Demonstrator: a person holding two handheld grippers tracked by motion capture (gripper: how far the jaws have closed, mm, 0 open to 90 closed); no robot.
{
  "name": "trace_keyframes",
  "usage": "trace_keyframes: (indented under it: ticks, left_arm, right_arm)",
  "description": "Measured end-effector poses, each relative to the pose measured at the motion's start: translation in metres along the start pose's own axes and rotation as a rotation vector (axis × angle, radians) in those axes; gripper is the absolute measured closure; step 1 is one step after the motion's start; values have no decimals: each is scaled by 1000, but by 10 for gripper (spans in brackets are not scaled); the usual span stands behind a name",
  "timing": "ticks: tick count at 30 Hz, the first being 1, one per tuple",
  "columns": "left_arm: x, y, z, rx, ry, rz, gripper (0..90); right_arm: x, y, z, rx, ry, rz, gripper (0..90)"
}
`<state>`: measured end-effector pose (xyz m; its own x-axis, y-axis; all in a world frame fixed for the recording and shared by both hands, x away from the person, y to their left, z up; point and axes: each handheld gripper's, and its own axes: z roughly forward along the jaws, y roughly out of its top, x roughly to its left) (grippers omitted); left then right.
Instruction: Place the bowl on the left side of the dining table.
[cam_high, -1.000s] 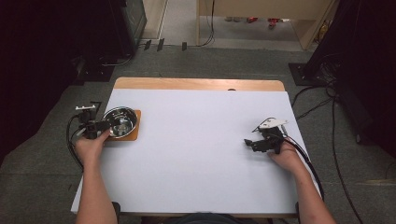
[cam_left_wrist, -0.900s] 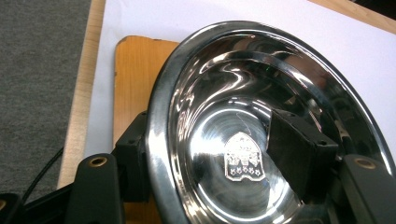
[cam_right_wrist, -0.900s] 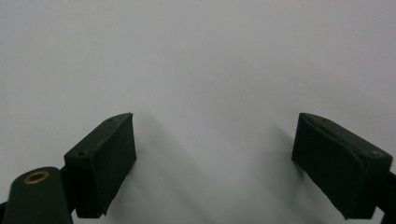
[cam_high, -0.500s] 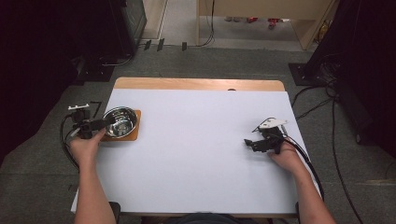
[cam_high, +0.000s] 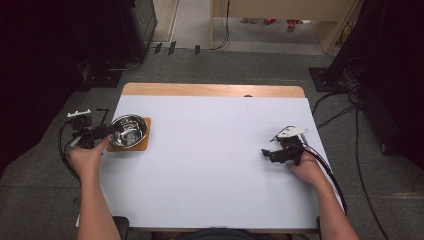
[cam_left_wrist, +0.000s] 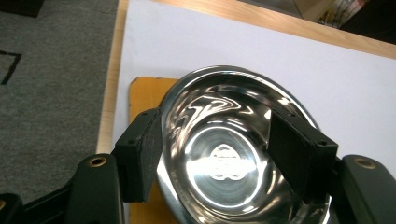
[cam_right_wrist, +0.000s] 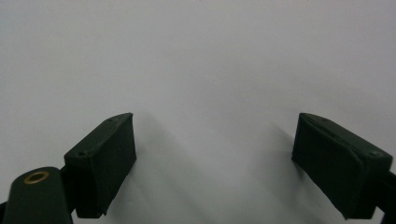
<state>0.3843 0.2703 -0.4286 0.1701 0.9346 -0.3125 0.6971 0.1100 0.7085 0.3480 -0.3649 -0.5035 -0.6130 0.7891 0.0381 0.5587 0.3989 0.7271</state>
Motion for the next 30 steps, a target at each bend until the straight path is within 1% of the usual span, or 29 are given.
trace_keyframes:
  ticks: [4, 8, 19, 30]
  left_arm:
    - [-10, 3, -1, -3, -11, 30, 360]
    - [-18, 5, 0, 4, -30, 40, 355]
    - [-41, 9, 4, 16, -73, 95, 347]
    - [-72, 11, 14, 52, -109, 184, 335]
  right_arm:
    - [0, 0, 0, 0, 0, 0, 130]
    - [0, 0, 0, 0, 0, 0, 130]
    - [0, 0, 0, 0, 0, 0, 130]
    - [0, 0, 0, 0, 0, 0, 130]
